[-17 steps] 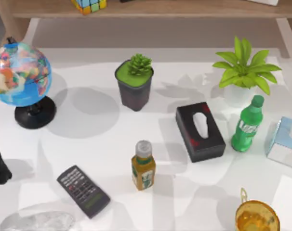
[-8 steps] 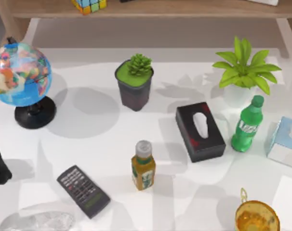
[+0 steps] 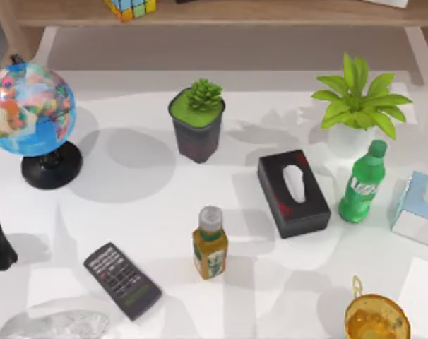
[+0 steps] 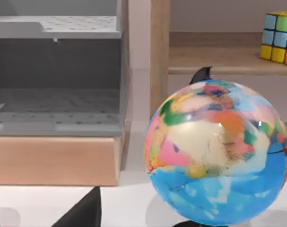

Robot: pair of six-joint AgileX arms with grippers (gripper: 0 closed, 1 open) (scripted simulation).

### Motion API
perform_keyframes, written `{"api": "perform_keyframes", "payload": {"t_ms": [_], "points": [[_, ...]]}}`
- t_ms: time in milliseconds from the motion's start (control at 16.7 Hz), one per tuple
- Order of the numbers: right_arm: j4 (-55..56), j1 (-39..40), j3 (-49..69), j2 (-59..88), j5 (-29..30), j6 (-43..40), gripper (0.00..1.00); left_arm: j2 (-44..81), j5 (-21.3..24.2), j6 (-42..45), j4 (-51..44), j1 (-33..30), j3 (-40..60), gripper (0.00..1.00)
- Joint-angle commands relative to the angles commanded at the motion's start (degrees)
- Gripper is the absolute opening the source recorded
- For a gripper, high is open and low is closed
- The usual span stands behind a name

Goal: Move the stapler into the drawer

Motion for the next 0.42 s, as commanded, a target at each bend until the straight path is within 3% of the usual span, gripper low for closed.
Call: {"api": "perform_keyframes", "payload": {"t_ms": [120, 420], "points": [[0.00, 0.00, 0.00, 0.00, 0.00, 0.00, 1.00, 0.00, 0.00, 0.00, 0.00, 0.00, 0.00, 1.00], [0.00, 0.00, 0.00, 0.00, 0.00, 0.00, 1.00, 0.00, 0.00, 0.00, 0.00, 0.00, 0.00, 1.00]]}}
